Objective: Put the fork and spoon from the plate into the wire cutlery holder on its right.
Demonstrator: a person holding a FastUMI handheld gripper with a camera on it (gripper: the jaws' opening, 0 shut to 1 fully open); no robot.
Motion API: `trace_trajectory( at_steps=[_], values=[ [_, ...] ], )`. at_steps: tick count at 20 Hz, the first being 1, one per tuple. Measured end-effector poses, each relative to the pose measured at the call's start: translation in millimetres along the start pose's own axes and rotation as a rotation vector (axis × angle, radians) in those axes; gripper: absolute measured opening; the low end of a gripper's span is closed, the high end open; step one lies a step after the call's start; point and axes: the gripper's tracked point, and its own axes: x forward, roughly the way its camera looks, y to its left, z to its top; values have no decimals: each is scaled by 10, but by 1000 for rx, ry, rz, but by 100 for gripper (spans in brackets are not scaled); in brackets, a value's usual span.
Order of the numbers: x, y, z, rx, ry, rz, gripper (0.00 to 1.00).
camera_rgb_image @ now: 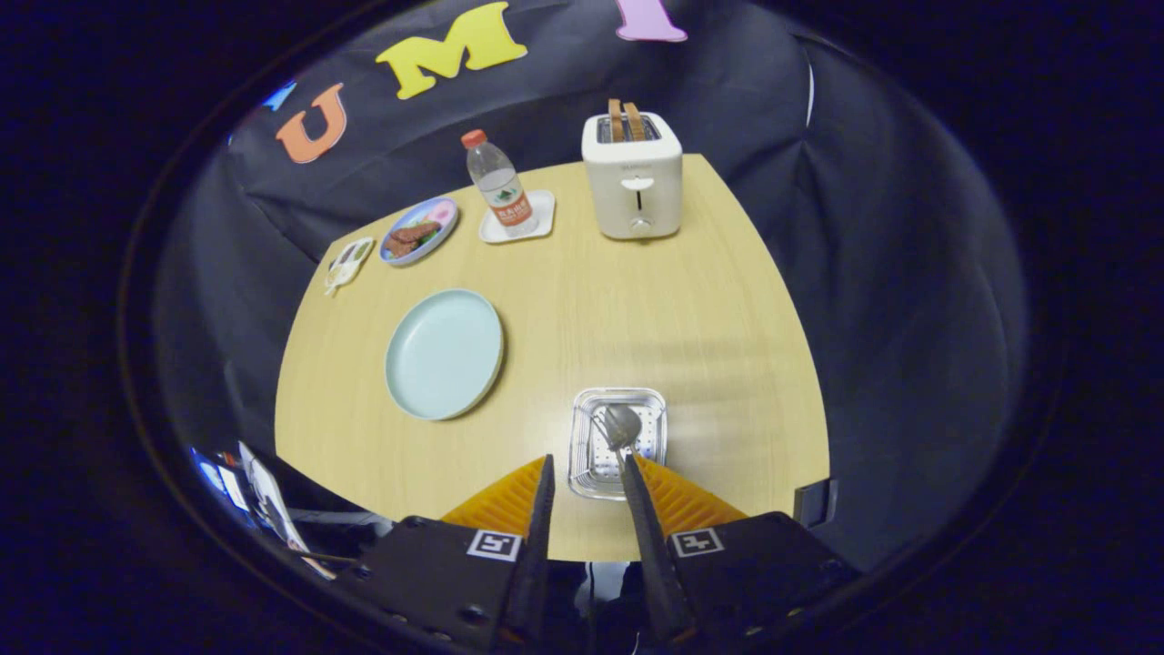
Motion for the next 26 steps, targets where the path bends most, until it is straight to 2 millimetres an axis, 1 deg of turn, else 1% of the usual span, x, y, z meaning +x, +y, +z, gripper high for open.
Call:
trace_trajectory(
  at_steps=[3, 4, 5, 6, 7, 10, 11, 13, 15, 16, 19, 22, 24, 26],
  values=[
    [-181, 204, 202, -44, -119, 24, 65],
    [-257, 268, 260, -62, -159, 27, 70],
    [-325, 332, 321, -80, -197, 31, 77],
    [-410, 395, 373, -97, -235, 33, 81],
    [-492, 451, 417, -111, -271, 33, 87],
    [-752, 614, 576, -141, -397, 40, 94],
    [-873, 656, 648, -150, -453, 40, 97],
    [-1152, 745, 752, -163, -559, 43, 97],
    [-1371, 850, 847, -177, -667, 55, 97],
    [-1498, 898, 852, -189, -718, 62, 97],
    [-1802, 886, 873, -199, -831, 44, 97],
    [-2033, 865, 894, -191, -934, 38, 97],
    [-2092, 804, 862, -190, -969, 25, 96],
    [-2083, 749, 789, -185, -968, 22, 96]
  ],
)
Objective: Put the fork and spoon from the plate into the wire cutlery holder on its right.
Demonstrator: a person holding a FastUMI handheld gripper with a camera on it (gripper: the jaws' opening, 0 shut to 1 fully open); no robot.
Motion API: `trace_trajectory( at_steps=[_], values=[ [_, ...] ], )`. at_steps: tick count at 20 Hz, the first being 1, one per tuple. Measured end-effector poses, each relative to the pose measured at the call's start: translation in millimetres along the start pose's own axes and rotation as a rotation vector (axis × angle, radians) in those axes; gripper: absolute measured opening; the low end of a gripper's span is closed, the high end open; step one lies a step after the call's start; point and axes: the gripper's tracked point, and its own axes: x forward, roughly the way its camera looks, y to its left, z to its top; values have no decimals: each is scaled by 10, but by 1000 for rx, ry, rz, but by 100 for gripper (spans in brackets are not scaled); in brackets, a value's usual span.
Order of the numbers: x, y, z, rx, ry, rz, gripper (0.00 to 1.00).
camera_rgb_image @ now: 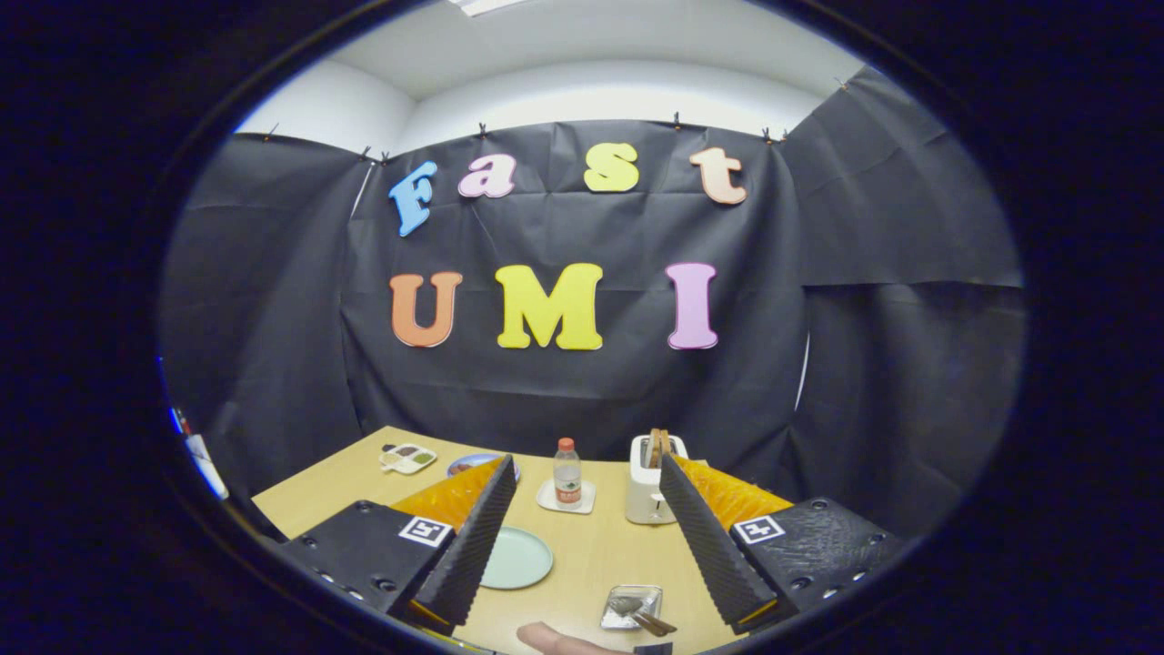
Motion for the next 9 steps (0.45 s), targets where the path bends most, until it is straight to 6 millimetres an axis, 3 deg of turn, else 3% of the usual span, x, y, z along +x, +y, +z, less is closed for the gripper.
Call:
trace_trajectory(
  at_steps=[9],
  values=[
    [-94, -221, -88, 30, -3, -52, 96]
  ],
)
